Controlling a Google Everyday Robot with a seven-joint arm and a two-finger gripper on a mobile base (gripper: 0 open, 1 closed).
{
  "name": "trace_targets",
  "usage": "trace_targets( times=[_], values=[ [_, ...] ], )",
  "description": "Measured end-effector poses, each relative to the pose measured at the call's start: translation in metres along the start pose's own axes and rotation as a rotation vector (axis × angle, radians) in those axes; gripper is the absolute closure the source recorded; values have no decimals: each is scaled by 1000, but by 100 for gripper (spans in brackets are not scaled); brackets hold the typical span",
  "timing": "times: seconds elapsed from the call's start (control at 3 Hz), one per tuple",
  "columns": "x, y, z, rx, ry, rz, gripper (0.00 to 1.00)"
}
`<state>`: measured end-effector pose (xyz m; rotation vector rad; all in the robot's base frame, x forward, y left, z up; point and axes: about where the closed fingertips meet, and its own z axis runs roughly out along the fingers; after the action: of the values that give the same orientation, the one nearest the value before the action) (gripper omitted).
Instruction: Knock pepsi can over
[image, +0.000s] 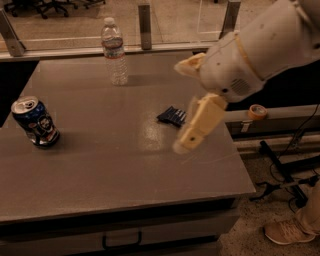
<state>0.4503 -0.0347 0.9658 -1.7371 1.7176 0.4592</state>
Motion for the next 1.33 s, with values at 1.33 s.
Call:
trace_targets(
  times=[1.33],
  values=[
    [-46,17,95,-77,-249,90,0]
  ],
)
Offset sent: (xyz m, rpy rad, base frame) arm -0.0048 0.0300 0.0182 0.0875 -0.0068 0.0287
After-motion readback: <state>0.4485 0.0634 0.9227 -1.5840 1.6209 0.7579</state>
